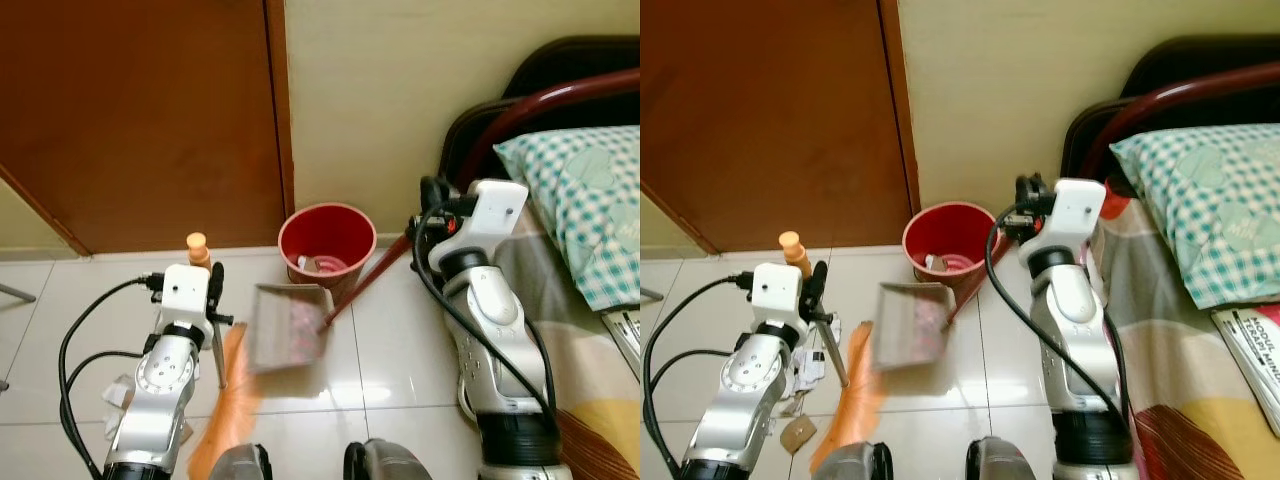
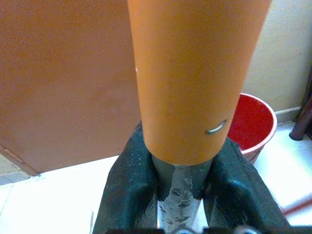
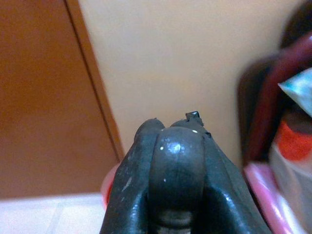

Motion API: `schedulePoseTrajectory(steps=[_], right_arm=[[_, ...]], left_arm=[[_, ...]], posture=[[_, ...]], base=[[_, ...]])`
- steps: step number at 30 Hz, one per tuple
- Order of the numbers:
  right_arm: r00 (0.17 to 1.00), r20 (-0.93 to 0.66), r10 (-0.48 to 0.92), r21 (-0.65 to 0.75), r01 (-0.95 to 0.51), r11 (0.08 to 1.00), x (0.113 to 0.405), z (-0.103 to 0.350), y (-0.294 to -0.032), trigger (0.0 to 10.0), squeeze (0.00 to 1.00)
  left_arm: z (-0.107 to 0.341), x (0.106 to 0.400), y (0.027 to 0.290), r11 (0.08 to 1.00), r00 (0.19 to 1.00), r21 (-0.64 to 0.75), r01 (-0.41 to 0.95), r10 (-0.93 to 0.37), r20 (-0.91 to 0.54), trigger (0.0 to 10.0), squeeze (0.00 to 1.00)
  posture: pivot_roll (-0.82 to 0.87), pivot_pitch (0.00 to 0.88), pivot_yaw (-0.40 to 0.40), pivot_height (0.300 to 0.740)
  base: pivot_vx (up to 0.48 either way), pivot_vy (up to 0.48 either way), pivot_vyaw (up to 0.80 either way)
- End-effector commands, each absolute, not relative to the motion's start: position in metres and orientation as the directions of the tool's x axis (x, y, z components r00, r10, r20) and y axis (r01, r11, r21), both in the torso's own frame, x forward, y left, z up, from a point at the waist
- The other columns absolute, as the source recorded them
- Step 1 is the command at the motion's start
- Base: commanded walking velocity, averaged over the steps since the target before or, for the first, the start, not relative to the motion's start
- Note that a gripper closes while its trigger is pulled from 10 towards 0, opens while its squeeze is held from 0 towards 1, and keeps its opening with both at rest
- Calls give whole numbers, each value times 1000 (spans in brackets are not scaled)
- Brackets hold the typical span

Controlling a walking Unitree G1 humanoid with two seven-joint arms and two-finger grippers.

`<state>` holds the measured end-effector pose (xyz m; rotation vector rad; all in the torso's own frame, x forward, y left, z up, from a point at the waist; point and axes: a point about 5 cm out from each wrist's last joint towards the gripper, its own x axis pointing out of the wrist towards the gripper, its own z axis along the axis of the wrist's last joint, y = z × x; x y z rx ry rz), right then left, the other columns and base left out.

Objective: Sweep floor

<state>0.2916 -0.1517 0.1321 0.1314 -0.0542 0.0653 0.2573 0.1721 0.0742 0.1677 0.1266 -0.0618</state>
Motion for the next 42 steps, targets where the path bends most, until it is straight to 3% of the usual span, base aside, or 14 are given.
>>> schedulePoseTrajectory(steps=[1, 8, 25, 34, 42], right_arm=[[999, 40, 25, 93, -29, 995, 289, 124, -162, 10000, 0], [993, -85, -83, 109, 92, 990, 275, 91, -185, 10000, 0], [996, -62, -62, 81, 66, 994, 281, 89, -175, 10000, 0], [997, -59, -54, 84, 59, 995, 287, 89, -173, 10000, 0], [997, -63, -43, 91, 49, 995, 289, 87, -172, 10000, 0]], left_arm=[[78, 254, 175, 971, 990, 223, 81, -53, -129, 10000, 0], [89, 250, 167, 963, 993, 248, 106, -91, -71, 10000, 0], [154, 257, 129, 912, 927, 360, 194, -291, 237, 10000, 0], [185, 272, 148, 920, 913, 390, 42, -193, 359, 10000, 0], [174, 264, 182, 893, 949, 445, -75, -74, 308, 10000, 0]], posture=[[-33, 161, -15, 740], [-17, 172, -24, 740], [4, 151, -21, 740], [20, 132, -20, 740], [32, 128, -20, 740]], base=[[0, 0, 0], [0, 0, 0], [0, 0, 76], [0, 0, 0], [0, 0, 0]])
